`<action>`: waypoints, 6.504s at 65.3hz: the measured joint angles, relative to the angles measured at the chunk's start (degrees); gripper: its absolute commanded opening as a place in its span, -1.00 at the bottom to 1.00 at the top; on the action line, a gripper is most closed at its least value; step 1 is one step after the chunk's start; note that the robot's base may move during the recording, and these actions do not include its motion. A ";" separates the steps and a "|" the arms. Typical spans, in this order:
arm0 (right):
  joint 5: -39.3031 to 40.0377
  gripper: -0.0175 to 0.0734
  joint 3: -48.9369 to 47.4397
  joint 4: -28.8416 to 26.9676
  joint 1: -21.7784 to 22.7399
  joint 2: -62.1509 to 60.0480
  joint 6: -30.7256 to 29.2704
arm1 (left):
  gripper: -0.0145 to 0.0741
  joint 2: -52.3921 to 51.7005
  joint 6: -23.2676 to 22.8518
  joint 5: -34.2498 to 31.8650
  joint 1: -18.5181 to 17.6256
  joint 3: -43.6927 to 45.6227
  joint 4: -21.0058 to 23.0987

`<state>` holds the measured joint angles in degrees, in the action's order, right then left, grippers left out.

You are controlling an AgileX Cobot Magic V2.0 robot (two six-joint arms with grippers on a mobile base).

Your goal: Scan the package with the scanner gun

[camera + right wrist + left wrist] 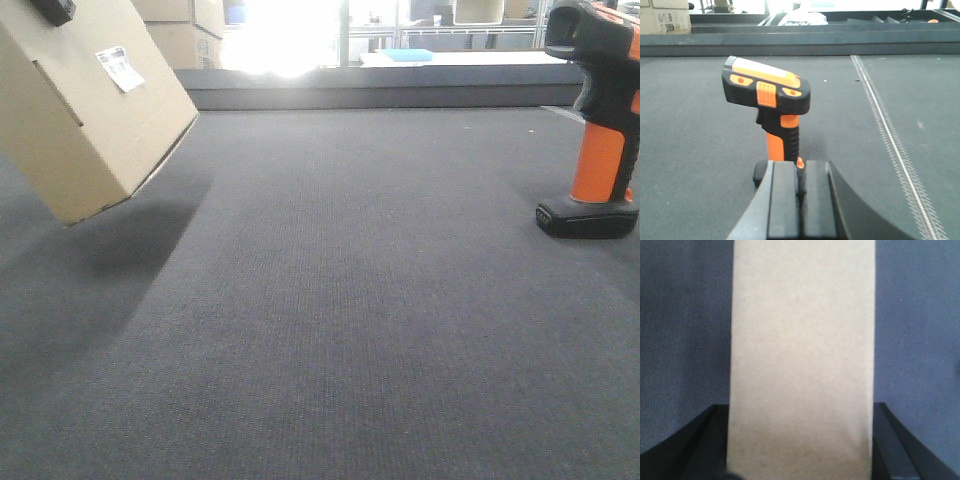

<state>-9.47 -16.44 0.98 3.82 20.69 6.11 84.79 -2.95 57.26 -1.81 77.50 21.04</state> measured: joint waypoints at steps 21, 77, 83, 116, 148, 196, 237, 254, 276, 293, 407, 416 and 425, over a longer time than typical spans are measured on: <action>-12.21 -0.95 -3.06 0.00 0.00 -9.67 0.00 | -0.29 0.00 3.42 -0.56 0.00 0.00 -7.58; -8.33 -0.95 -4.33 0.62 0.00 -10.94 0.00 | -0.11 0.00 1.57 -7.15 0.00 -7.73 -21.04; -8.33 -0.95 -4.33 0.62 0.00 -10.94 0.00 | 0.10 0.00 1.53 -7.28 0.00 -7.84 -21.44; -8.33 -0.95 -4.33 0.62 0.00 -10.94 0.00 | 0.61 0.00 1.53 -7.70 0.00 -7.84 -22.15; -8.33 -0.95 -4.33 0.62 0.00 -10.94 0.00 | 0.61 0.00 1.43 -0.71 0.00 -1.26 -22.38; -10.61 -0.95 -4.33 0.62 0.00 -10.94 0.00 | -0.92 -16.09 1.29 1.70 0.00 -4.88 -23.15; -10.74 -0.95 -4.33 0.71 0.00 -10.94 -0.94 | -0.92 -49.71 -1.70 -32.06 0.00 -40.21 -23.15; -10.74 -0.95 -4.33 0.71 -0.12 -11.04 -2.69 | -0.92 -61.36 -1.70 -36.39 0.00 -46.97 -23.15; -15.82 -0.95 -4.33 -0.98 -5.33 -18.97 -3.24 | -0.92 -72.19 -1.70 -35.32 0.00 -49.32 -23.15; -16.68 -0.95 -4.33 -0.98 -5.43 -20.37 -3.24 | -0.92 -73.60 -1.70 -33.35 0.00 -49.32 -23.15; 6.94 -0.95 16.30 -0.98 -5.43 -20.51 -4.14 | -0.92 -73.68 -1.78 -33.31 0.00 -49.32 -23.15; 6.94 -0.95 16.30 -0.98 -5.43 -20.51 -4.38 | -0.92 -73.68 -1.78 -33.31 0.00 -49.32 -23.15; 6.94 -0.95 16.30 -0.98 -5.43 -20.51 -4.37 | -0.92 -73.68 -1.78 -33.31 0.00 -49.32 -23.15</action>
<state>-2.53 -0.15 0.00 -1.61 0.18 1.75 11.11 -4.73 23.95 -1.81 28.18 -2.11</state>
